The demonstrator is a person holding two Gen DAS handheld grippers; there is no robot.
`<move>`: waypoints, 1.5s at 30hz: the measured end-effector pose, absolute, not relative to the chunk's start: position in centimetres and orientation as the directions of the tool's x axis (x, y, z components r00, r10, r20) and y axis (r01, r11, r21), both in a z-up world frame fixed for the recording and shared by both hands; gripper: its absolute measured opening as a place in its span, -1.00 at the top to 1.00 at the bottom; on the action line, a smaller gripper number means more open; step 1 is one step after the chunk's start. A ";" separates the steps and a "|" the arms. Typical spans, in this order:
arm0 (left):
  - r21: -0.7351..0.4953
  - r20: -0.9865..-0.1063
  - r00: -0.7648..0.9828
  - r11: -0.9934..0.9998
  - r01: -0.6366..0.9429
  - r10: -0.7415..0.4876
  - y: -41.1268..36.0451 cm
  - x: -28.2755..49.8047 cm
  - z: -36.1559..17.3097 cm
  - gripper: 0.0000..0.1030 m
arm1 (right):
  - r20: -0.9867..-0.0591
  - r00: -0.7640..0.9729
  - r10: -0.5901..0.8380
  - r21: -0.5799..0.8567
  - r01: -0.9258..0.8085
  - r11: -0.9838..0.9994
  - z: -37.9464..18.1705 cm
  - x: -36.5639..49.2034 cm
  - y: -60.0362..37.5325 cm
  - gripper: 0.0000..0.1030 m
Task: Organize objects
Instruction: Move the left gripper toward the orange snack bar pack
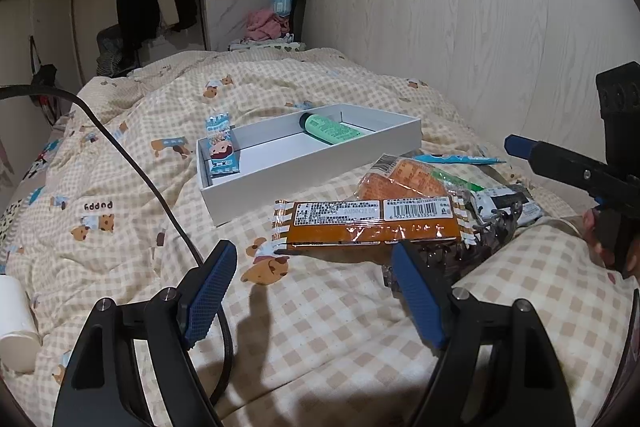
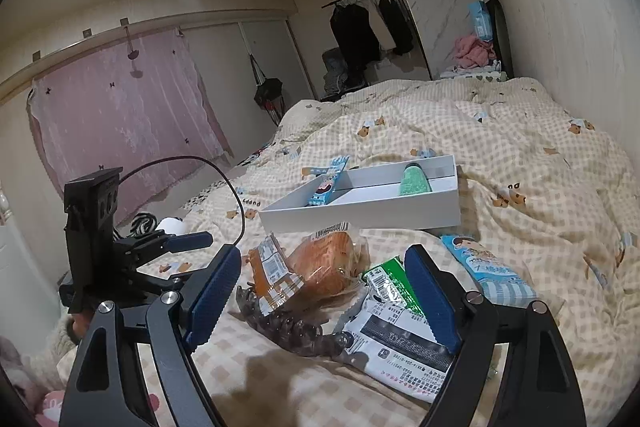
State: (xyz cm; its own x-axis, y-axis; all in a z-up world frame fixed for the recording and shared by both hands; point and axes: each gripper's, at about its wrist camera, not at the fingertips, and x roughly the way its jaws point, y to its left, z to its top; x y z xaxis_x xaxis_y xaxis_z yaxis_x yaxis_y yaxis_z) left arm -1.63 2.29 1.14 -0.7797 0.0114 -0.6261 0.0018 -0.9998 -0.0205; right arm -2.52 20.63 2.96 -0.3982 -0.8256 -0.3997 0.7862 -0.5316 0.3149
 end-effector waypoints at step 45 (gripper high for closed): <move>-0.050 -0.658 -0.753 -0.998 0.027 0.013 1.7 -2.2 0.4 -0.50 | -0.425 -0.389 -0.817 0.340 0.768 -0.543 2.6 -2.9 20.4 -0.65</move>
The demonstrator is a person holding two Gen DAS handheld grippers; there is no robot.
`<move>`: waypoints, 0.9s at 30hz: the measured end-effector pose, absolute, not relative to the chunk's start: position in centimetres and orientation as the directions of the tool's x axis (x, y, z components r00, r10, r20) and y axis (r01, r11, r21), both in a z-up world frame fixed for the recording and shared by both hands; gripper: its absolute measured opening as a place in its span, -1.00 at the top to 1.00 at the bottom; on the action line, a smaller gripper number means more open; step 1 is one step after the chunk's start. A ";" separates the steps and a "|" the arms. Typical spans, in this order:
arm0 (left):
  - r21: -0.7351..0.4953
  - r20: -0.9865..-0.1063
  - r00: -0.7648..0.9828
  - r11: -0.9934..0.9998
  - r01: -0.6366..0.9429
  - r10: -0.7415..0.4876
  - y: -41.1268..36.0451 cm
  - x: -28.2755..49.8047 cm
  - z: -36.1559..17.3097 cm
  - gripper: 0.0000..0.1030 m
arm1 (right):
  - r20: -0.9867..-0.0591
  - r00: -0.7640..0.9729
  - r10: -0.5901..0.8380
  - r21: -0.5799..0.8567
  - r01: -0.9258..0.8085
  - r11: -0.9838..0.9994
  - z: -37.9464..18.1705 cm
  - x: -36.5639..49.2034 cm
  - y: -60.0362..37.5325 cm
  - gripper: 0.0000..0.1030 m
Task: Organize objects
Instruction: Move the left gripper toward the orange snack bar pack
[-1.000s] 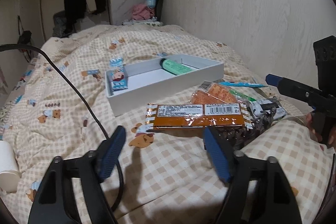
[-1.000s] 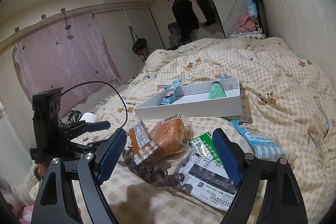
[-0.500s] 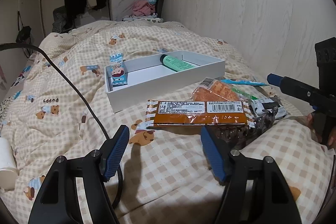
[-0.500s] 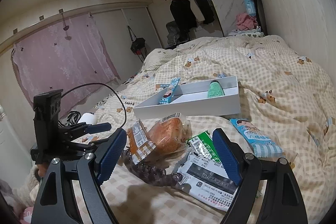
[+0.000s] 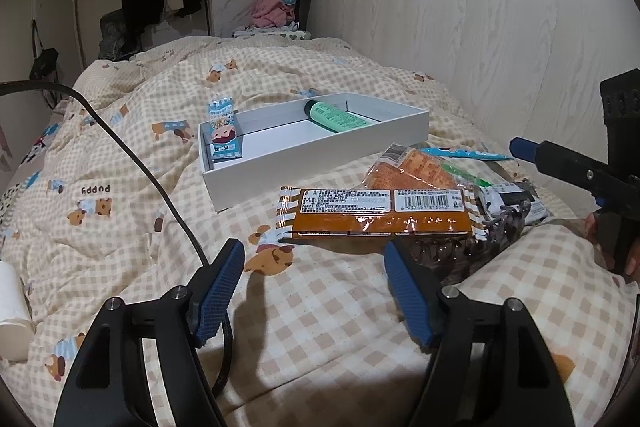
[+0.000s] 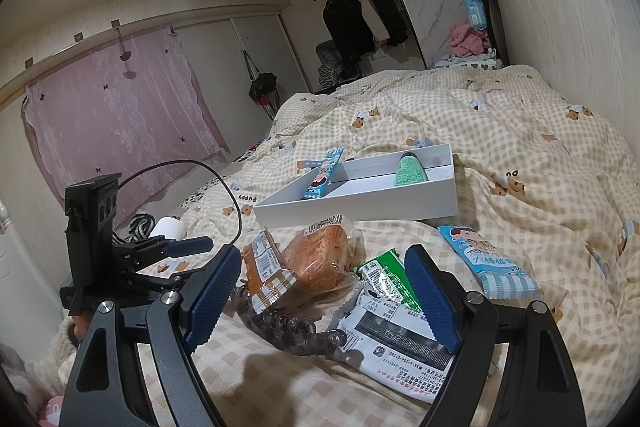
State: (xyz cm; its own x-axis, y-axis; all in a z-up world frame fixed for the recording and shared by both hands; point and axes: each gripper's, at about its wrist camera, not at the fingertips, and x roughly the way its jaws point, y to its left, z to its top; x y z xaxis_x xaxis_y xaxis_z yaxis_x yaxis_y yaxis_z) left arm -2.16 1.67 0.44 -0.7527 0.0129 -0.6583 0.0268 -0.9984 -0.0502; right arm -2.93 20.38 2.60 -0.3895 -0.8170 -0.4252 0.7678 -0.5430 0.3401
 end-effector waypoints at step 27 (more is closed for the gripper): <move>-0.084 -0.669 -0.742 -0.996 0.006 0.052 1.6 -2.3 0.0 -0.24 | -0.424 -0.385 -0.820 0.346 0.767 -0.540 2.5 -3.0 20.5 -0.65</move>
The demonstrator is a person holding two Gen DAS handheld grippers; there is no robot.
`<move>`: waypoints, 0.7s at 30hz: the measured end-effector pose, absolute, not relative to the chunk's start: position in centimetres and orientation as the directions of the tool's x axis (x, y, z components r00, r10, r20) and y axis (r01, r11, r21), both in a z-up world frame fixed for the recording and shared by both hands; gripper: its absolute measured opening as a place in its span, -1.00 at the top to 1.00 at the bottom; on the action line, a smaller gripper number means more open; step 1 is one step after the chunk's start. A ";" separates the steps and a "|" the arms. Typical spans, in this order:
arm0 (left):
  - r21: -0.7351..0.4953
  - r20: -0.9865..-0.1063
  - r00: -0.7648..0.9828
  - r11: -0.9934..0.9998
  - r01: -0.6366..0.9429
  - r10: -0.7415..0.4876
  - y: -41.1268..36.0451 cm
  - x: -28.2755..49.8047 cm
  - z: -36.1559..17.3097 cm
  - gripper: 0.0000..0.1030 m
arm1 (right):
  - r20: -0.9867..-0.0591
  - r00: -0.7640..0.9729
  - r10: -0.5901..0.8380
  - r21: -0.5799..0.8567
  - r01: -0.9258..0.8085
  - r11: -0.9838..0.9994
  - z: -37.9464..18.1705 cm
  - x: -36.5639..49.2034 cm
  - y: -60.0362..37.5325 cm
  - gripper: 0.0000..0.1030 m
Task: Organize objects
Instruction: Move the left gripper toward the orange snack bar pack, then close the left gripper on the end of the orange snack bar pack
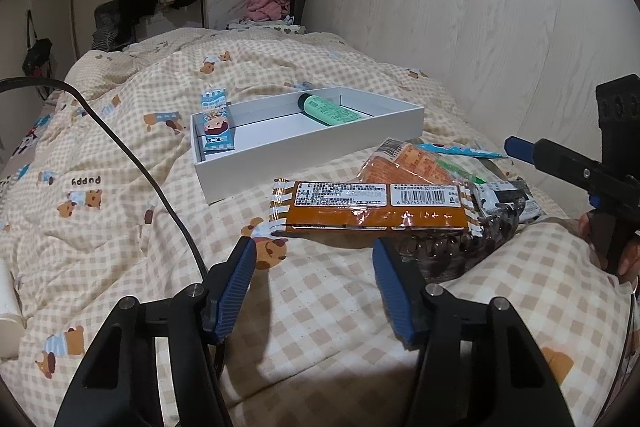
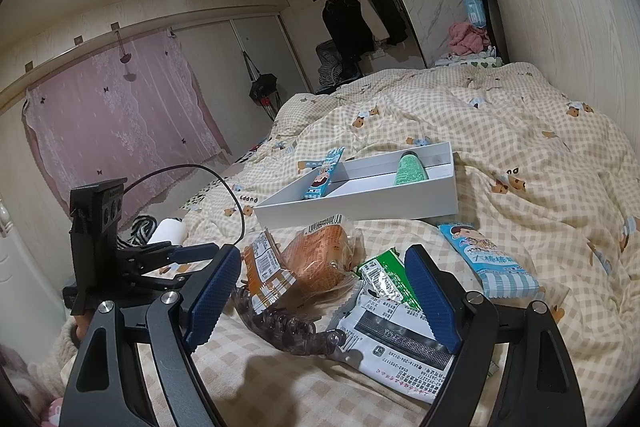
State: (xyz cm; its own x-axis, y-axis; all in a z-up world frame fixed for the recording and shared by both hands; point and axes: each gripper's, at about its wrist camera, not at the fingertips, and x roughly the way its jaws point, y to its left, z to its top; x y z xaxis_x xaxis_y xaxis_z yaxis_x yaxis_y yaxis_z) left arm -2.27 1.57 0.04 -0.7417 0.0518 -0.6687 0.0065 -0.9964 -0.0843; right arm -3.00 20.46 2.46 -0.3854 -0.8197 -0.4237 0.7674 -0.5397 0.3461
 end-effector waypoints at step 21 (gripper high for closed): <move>-0.125 -0.693 -0.715 -0.992 -0.008 0.094 1.4 -2.4 -0.3 0.15 | -0.422 -0.384 -0.821 0.347 0.768 -0.538 2.3 -3.0 20.4 -0.65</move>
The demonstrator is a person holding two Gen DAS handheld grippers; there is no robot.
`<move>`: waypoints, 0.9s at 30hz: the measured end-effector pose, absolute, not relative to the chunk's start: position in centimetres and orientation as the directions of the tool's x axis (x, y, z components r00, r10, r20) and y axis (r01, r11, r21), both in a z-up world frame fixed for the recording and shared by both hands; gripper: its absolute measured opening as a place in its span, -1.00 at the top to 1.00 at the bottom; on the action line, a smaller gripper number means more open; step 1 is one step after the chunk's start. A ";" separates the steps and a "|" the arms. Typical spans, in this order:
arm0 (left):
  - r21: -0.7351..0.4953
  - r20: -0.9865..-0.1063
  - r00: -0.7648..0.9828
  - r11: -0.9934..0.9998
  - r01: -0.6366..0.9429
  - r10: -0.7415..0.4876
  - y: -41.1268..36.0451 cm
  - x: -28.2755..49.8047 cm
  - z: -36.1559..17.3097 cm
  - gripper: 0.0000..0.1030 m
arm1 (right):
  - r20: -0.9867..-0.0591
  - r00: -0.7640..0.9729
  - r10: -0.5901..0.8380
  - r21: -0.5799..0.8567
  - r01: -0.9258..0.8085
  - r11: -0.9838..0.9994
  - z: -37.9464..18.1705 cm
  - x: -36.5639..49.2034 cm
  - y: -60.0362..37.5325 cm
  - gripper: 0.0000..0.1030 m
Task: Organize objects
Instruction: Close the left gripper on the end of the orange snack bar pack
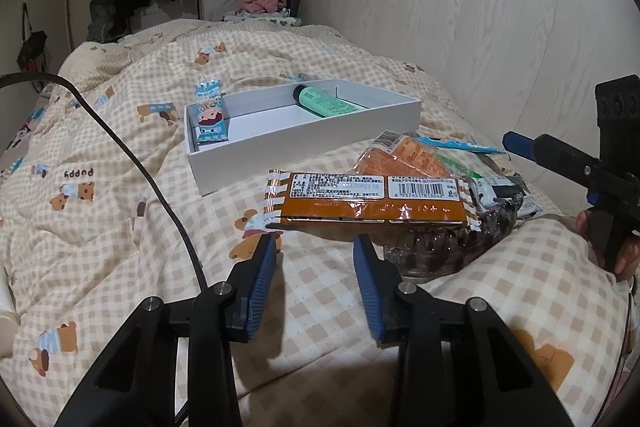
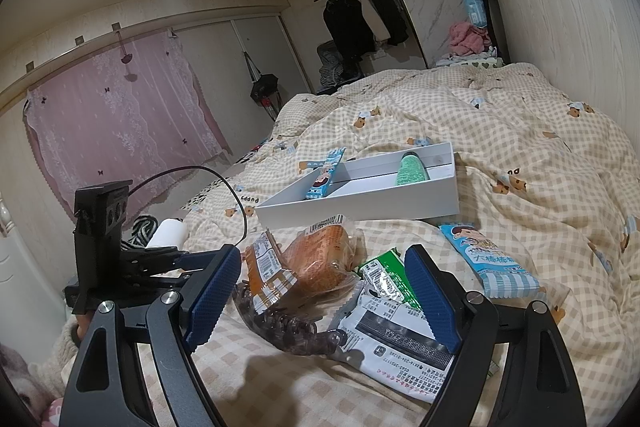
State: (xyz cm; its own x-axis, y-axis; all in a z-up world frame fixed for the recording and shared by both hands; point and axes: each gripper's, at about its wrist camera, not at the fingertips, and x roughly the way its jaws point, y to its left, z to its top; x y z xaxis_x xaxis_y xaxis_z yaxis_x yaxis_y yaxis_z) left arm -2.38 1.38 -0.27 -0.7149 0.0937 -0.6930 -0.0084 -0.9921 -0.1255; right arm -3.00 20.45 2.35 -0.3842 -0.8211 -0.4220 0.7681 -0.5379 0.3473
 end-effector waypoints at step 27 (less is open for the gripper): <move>-0.203 -0.688 -0.656 -0.950 -0.236 0.310 2.7 -2.3 0.0 0.89 | -0.419 -0.373 -0.828 0.368 0.764 -0.530 2.2 -2.8 20.4 -0.65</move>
State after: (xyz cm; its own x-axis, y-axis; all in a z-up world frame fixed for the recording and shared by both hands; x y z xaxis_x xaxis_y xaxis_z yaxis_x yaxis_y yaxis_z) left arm -2.26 2.71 -0.02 -0.6563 0.3098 -0.6879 -0.2362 -0.9504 -0.2025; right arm -2.83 20.37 2.23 -0.3733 -0.8279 -0.4186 0.7637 -0.5304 0.3679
